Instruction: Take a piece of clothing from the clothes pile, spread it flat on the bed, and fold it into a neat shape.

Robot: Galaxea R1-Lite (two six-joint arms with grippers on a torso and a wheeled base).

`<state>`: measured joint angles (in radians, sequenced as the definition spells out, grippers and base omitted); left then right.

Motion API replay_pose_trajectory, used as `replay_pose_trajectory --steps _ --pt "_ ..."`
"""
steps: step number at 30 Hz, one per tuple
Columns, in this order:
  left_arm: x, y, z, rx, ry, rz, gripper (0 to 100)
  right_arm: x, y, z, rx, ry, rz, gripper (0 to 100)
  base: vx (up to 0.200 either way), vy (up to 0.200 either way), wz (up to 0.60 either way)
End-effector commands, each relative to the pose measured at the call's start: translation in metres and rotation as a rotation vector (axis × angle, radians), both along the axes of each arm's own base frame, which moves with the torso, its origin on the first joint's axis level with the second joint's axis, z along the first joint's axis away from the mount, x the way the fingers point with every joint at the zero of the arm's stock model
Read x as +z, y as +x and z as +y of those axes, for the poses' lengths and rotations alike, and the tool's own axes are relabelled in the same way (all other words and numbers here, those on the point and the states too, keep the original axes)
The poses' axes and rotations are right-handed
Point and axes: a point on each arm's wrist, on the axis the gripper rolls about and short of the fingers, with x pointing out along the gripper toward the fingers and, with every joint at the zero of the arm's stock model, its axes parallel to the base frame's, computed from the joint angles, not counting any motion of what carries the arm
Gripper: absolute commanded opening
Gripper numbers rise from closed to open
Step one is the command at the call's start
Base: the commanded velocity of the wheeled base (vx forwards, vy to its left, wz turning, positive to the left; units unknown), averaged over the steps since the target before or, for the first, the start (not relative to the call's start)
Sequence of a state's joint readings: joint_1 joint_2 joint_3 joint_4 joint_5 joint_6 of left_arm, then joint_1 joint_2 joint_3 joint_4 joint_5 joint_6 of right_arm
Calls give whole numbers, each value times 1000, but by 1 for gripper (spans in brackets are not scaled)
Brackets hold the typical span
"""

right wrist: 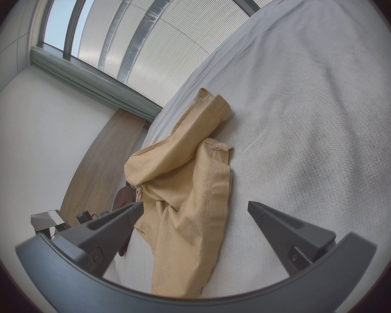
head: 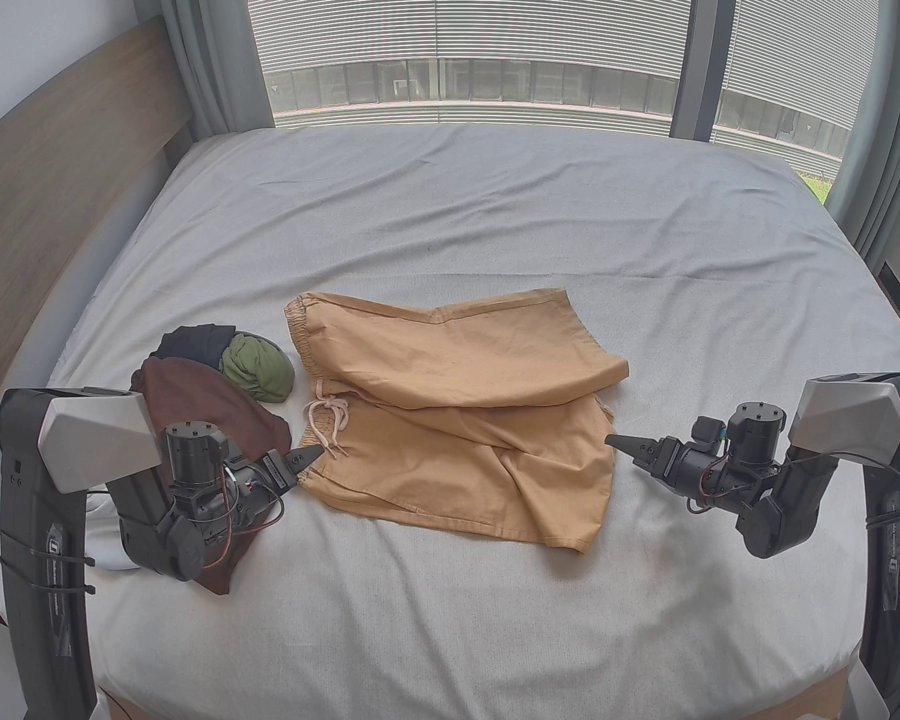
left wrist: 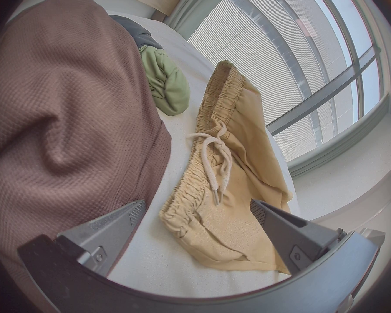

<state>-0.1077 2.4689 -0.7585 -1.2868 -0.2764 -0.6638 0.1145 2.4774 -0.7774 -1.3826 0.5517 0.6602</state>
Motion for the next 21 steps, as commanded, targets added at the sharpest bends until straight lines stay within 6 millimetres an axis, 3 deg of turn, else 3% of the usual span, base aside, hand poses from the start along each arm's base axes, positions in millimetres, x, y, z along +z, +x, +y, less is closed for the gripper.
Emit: replay_pose_trajectory --steps 1,4,5,17,20,21 --pt "0 4 -5 -4 -19 -8 100 0 0 0 0 0 0 100 0 0 0" --pt "-1 4 -6 -4 -21 -7 100 0 0 -1 -2 0 0 100 0 0 0" --pt "-1 4 -6 -4 -21 -7 0 0 0 -1 -2 0 0 100 0 0 0" --pt "-5 1 -4 -1 -13 4 0 -6 -2 -1 0 -4 20 100 0 0 0" --pt "-4 -7 -2 3 -6 15 0 -9 -5 0 4 -7 37 100 0 0 0" --pt "5 -16 0 -3 7 7 0 -12 -9 2 12 -15 57 100 0 0 0"
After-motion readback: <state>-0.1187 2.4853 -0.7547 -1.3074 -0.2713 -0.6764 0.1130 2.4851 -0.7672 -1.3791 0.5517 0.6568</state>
